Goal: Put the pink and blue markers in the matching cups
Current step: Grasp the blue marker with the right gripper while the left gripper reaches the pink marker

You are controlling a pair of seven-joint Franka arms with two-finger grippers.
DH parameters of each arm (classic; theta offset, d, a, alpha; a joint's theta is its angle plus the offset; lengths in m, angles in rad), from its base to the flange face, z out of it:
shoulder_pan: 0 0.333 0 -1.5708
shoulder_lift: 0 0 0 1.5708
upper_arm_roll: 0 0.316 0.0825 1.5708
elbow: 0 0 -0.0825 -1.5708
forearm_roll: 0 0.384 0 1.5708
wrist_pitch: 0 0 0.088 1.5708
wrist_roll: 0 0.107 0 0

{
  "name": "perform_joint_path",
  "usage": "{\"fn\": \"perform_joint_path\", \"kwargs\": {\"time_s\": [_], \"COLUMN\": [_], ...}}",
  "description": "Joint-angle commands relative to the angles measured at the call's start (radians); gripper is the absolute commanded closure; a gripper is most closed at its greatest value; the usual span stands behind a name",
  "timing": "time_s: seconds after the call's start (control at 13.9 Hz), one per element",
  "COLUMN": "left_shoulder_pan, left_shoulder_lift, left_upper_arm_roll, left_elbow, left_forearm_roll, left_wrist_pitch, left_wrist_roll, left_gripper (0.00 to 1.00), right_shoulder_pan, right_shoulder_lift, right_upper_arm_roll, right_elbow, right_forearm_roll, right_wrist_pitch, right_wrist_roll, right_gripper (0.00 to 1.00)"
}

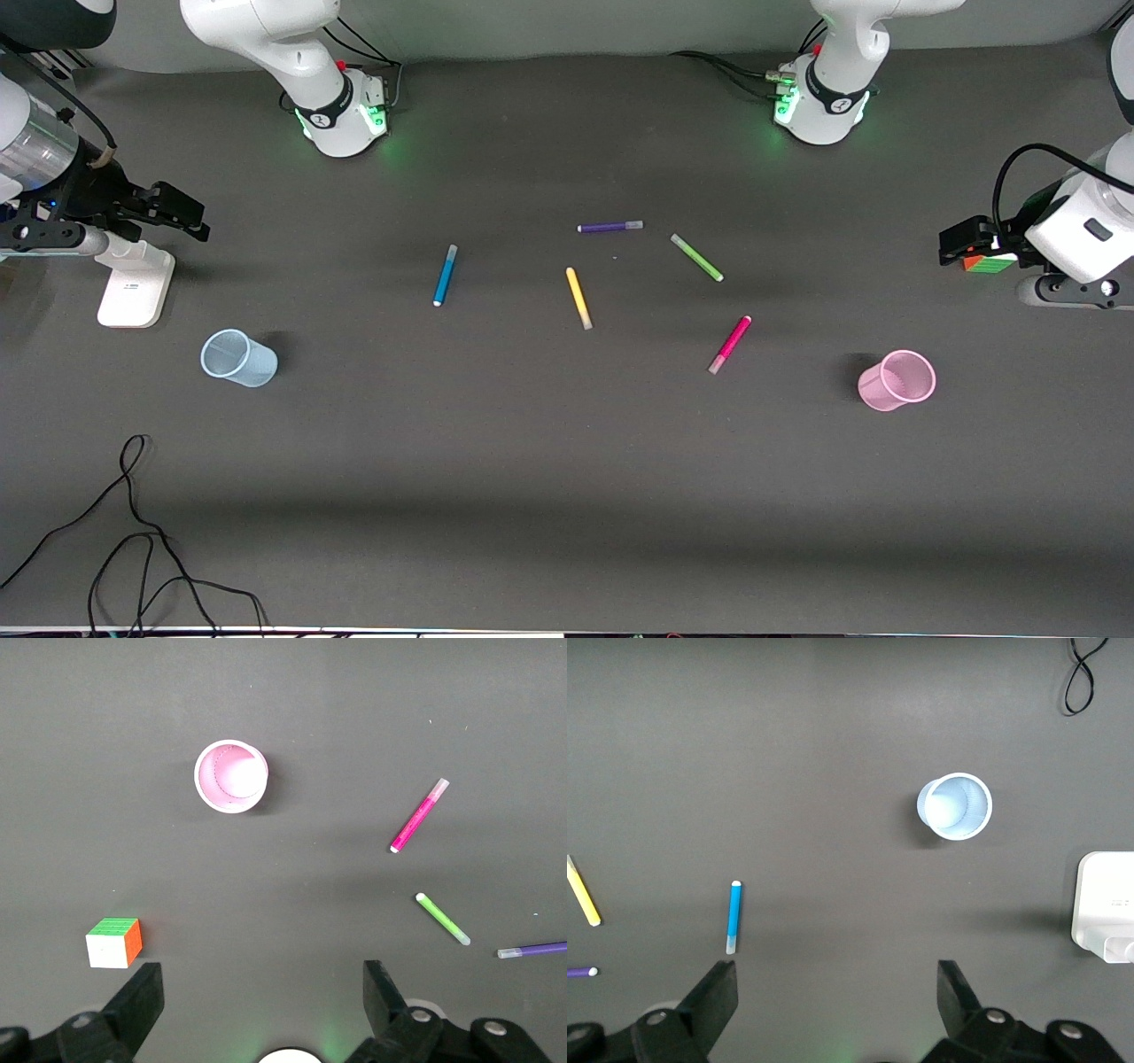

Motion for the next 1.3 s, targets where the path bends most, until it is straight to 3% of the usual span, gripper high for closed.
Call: {"fn": "perform_joint_path", "kwargs": {"time_s": [0.0,0.29,0.5,0.79,1.01,1.22], "left_shoulder_pan": [-0.013,-0.014,-0.013,-0.033,-0.050,-0.050], "left_shoulder_lift": [-0.023,-0.022,-0.020,-0.011,-0.008,0.003], "left_upper_arm_roll": [0.012,0.012,0.012,-0.011,-0.074,-0.181], "left_elbow": [-0.022,-0.018,-0.018,-0.017,-0.015,-0.017], "left_forearm_roll": [-0.002,-0.008,-0.009,-0.037,-0.049,-0.049], "left_wrist_pitch": [0.004,0.003,0.006,0.018,0.022,0.035], "left_wrist_roll": [-0.014,-0.014,-0.006,-0.014,0.003,0.081], "left_gripper": [0.00,0.00,0.00,0.00,0.00,0.01], "right_shoulder_pan": [0.002,0.008,0.011,0.011,0.031,0.045], "right_shoulder_lift": [0.024,0.110,0.217,0.436,0.610,0.650], "right_upper_arm_roll": [0.001,0.039,0.059,0.186,0.217,0.246], "right_elbow": [0.034,0.052,0.053,0.050,0.024,-0.064], "right_forearm_roll": [-0.011,0.006,0.159,0.196,0.306,0.322], "right_wrist_pitch": [-0.024,-0.022,-0.022,0.001,0.073,0.206], "right_wrist_roll": [-0.006,0.007,0.071,0.219,0.292,0.362], "right_gripper": [0.00,0.00,0.00,0.00,0.00,0.00]}}
